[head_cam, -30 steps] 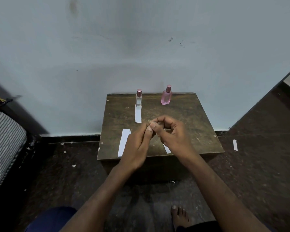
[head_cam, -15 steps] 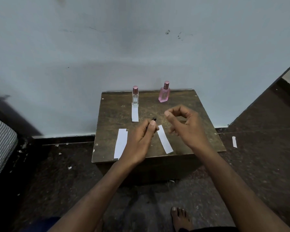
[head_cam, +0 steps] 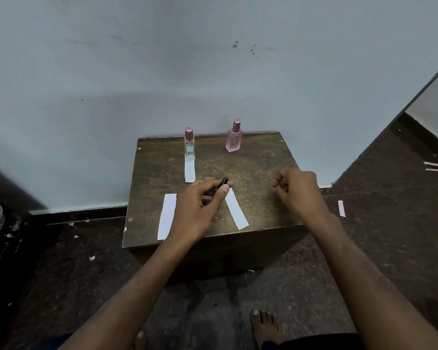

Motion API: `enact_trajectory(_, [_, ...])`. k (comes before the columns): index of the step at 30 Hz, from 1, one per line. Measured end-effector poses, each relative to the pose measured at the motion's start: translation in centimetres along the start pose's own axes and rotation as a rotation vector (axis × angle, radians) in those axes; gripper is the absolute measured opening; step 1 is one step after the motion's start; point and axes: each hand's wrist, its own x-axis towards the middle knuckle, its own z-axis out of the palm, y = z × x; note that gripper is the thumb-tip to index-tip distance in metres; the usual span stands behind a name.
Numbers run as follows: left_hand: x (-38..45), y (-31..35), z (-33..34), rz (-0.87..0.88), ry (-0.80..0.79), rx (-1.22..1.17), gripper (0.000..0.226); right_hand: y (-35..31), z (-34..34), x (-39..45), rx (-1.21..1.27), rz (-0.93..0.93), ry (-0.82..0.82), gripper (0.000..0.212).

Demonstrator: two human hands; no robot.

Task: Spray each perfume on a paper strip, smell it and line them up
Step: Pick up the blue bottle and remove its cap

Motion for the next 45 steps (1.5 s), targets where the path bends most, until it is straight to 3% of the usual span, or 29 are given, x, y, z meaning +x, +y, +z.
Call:
enact_trajectory(9, [0.3, 0.1, 0.1, 0.043, 0.014, 0.076, 0.023, 0.0, 0.1, 0.5, -0.109, 0.006, -0.041, 0.01])
enact_trajectory(19, [-0.2, 0.6, 0.3, 0.071, 0.051, 0.079, 0.018, -1.0, -0.2, 0.0, -0.181, -0.034, -0.14, 0.018])
enact_trajectory(22, [-0.4, 0.8, 0.2, 0.07, 0.089, 0.122, 0.015, -1.9, -0.8, -0.7, -0.23, -0.082, 0.024, 0.029])
enact_trajectory(24, [-0.4, 0.9, 0.1, 0.057, 0.122, 0.136, 0.011, -3.1, -1.2, -1.5, -0.01, -0.218, 0.285, 0.023])
enact_trajectory(25, [-0.4, 0.9, 0.2, 0.053, 0.14, 0.14, 0.009, -3.8, -1.1, -1.8, 0.168, -0.256, 0.326, 0.019])
enact_trajectory(27, [-0.3, 1.0, 0.3, 0.062, 0.175, 0.15, 0.014, -5.3, -0.4, -2.5, 0.505, -0.191, 0.111, 0.026])
enact_trajectory(30, [-0.3, 1.2, 0.6, 0.103, 0.201, 0.177, 0.022, -6.8, 1.7, -3.2, 0.75, 0.001, -0.332, 0.048])
enact_trajectory(33, [-0.3, 1.1, 0.8, 0.107, 0.227, 0.219, 0.026, -8.1, 2.9, -3.2, 1.028, 0.144, -0.553, 0.065])
enact_trajectory(36, [-0.1, 0.8, 0.7, 0.084, 0.258, 0.255, 0.036, -9.2, 3.3, -3.2, 1.298, 0.253, -0.651, 0.071])
enact_trajectory(39, [-0.1, 0.9, 0.6, 0.081, 0.252, 0.281, 0.041, -9.9, 3.7, -3.2, 1.409, 0.32, -0.684, 0.073])
enact_trajectory(42, [-0.1, 1.1, 0.5, 0.135, 0.203, 0.254, 0.029, -10.1, 3.8, -3.0, 1.47, 0.397, -0.684, 0.068])
enact_trajectory(45, [-0.1, 1.4, 0.2, 0.172, 0.171, 0.185, 0.012, -9.5, 3.7, -2.5, 1.475, 0.332, -0.722, 0.067])
